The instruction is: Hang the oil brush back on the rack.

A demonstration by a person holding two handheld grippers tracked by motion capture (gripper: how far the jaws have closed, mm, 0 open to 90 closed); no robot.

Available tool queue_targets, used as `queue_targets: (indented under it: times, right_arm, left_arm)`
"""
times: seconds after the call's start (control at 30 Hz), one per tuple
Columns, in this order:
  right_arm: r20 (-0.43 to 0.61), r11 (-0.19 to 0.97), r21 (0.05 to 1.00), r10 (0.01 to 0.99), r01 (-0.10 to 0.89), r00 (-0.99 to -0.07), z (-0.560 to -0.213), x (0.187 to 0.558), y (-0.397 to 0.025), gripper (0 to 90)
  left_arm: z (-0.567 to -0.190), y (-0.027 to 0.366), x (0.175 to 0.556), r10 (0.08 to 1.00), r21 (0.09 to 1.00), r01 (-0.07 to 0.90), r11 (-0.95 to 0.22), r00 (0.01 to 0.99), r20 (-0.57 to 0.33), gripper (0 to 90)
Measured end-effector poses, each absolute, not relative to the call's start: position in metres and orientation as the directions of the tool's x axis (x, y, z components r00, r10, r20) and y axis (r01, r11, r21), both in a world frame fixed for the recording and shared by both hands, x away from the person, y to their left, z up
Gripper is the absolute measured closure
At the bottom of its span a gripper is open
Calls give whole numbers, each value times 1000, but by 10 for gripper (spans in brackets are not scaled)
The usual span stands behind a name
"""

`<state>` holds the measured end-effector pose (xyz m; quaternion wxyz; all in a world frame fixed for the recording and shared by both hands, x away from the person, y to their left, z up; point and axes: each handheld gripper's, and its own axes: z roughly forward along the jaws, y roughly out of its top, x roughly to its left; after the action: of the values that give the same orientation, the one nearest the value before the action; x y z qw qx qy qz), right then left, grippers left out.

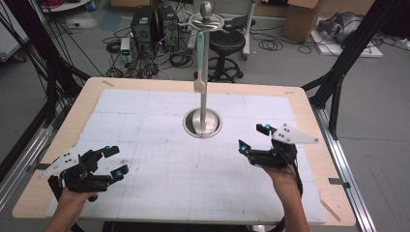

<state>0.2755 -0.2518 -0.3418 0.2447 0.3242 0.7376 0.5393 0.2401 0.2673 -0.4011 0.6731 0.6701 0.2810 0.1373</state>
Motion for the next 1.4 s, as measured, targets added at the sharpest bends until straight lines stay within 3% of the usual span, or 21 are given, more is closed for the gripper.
queue_targets:
  times: [0.33, 0.67, 1.4]
  right_arm:
    - [27, 162, 949, 814, 271, -580, -390, 227, -283, 168]
    - [29, 147, 948, 843, 282, -537, -398, 196, -297, 166]
    - [28, 143, 951, 843, 275, -537, -398, 194, -298, 166]
  left_arm:
    - [-404, 264, 242, 571, 980, 192, 60, 798, -191, 181]
    - [-407, 260, 242, 588, 981, 190, 46, 788, -180, 179]
    - [-408, 259, 240, 594, 977, 209, 37, 782, -190, 180]
